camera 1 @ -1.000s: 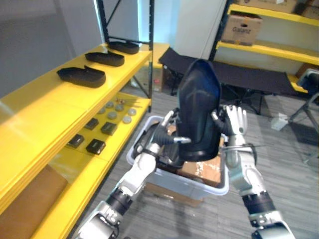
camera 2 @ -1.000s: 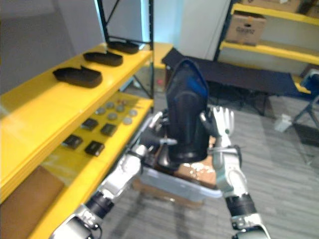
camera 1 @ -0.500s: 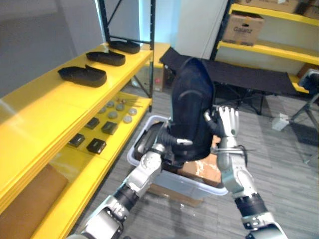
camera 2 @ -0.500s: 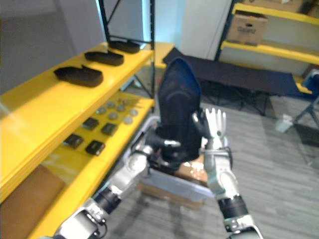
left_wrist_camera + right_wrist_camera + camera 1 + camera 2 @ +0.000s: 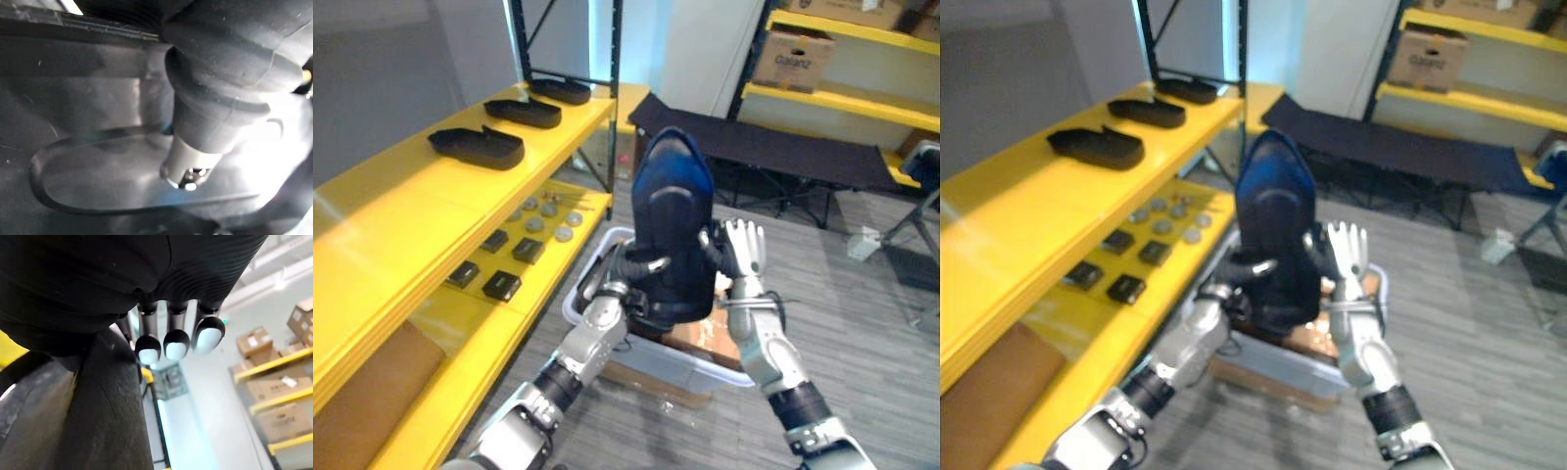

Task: Walk over and take plastic housings, then place them on the shelf

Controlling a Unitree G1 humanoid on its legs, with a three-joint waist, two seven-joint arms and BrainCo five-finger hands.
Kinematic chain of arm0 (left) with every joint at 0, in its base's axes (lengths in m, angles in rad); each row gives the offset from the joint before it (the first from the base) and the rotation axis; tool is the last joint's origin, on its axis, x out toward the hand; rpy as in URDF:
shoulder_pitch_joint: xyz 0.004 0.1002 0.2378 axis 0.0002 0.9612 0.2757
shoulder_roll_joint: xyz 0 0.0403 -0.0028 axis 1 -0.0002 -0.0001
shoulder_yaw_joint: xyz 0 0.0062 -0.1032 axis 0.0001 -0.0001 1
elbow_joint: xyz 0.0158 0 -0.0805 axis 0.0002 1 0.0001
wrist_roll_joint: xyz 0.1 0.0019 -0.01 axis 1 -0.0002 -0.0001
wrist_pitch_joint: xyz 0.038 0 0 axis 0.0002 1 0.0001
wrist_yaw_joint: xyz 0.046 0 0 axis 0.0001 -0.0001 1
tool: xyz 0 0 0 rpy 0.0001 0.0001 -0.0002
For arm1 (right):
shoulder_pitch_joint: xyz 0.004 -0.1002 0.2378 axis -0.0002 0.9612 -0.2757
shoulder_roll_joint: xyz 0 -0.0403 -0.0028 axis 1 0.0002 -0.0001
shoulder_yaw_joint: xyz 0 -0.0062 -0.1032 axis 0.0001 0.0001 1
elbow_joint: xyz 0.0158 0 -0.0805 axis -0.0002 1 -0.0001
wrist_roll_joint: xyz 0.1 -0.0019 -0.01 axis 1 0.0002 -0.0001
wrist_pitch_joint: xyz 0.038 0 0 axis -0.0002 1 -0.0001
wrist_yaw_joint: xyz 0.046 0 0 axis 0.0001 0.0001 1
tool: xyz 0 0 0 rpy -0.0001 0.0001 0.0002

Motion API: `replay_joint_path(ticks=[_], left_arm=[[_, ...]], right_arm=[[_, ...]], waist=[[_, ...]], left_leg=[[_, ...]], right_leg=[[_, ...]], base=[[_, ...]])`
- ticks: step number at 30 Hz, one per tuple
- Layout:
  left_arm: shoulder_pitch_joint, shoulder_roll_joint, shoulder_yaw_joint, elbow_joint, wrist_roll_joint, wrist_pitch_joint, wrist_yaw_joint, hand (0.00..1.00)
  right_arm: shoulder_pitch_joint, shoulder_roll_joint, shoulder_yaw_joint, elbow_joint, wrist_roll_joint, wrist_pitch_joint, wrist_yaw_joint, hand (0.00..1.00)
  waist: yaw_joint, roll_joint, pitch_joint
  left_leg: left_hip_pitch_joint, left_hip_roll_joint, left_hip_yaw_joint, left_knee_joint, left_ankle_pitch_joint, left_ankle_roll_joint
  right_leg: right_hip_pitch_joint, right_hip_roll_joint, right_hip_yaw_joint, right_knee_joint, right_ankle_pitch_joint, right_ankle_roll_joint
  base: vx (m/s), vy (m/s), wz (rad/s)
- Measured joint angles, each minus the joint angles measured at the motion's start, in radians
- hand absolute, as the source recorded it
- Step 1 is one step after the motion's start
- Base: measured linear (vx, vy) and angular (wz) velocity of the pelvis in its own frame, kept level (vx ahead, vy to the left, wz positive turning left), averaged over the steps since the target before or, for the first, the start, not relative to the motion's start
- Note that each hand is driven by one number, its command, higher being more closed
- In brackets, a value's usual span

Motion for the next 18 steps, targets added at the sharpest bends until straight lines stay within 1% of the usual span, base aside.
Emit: replay_joint_path(ticks=[4,5,8,9,12,15,17,18], left_arm=[[0.0,0.014,-0.027,0.006,-0.104,0.001,-0.004,1.0],[0.0,0.015,-0.03,0.008,-0.121,0.001,-0.009,1.0],[0.0,0.03,-0.033,0.008,-0.165,0.0,-0.017,1.0],[0.0,0.039,-0.031,0.008,-0.181,0.0,-0.021,1.0],[0.002,0.043,-0.024,0.008,-0.182,-0.002,-0.023,1.0],[0.009,0.044,0.003,0.0,-0.092,-0.011,-0.03,1.0],[0.035,0.044,0.058,-0.08,0.068,-0.02,-0.018,1.0],[0.044,0.044,0.069,-0.11,0.114,-0.028,-0.011,1.0]], right_arm=[[0.003,-0.012,0.021,-0.001,0.014,0.0,0.0,1.0],[0.004,-0.014,0.024,-0.001,0.02,0.0,0.0,0.0],[0.007,-0.025,0.047,-0.002,0.041,-0.004,0.0,0.0],[0.017,-0.033,0.063,-0.002,0.048,-0.013,0.0,0.0],[0.044,-0.036,0.073,-0.002,0.068,-0.033,0.0,0.0],[0.059,-0.056,0.089,-0.027,0.089,-0.046,0.008,0.0],[0.096,-0.068,0.09,-0.121,0.118,-0.053,0.02,0.0],[0.104,-0.07,0.087,-0.154,0.121,-0.061,0.019,0.0]], waist=[[0.0,-0.015,-0.001],[0.0,-0.017,0.0],[-0.001,-0.021,0.0],[0.0,-0.021,0.0],[0.002,-0.022,0.0],[0.002,-0.027,0.003],[0.004,-0.033,0.006],[0.003,-0.033,0.006]], left_leg=[[0.0,0.0,0.002,0.0,0.0,0.0],[0.0,0.0,0.002,0.0,0.0,0.0],[0.001,0.001,0.003,0.0,0.0,0.0],[0.001,0.001,0.003,0.0,0.0,0.0],[0.001,0.002,0.004,0.0,0.0,0.0],[0.003,0.003,0.01,0.0,0.0,0.0],[0.019,0.001,0.024,0.0,-0.004,-0.004],[0.022,0.001,0.027,0.0,-0.006,-0.004]], right_leg=[[0.0,0.0,0.0,-0.001,0.0,0.0],[0.0,-0.001,0.0,-0.001,0.0,0.0],[0.0,0.0,0.0,-0.002,0.0,0.0],[0.0,0.0,0.0,-0.002,0.0,0.0],[0.001,-0.001,0.0,-0.003,0.0,0.0],[0.006,0.001,0.001,-0.011,0.004,0.0],[0.014,0.005,0.008,-0.014,0.007,-0.001],[0.014,0.005,0.013,-0.013,0.007,-0.001]], base=[[0.0,0.0,0.0],[0.0,0.0,0.0],[0.0,0.0,0.0],[0.0,0.0,0.0],[0.0,0.0,0.0],[0.0,0.0,0.0],[-0.01,0.005,-0.13],[-0.02,0.006,-0.2]])
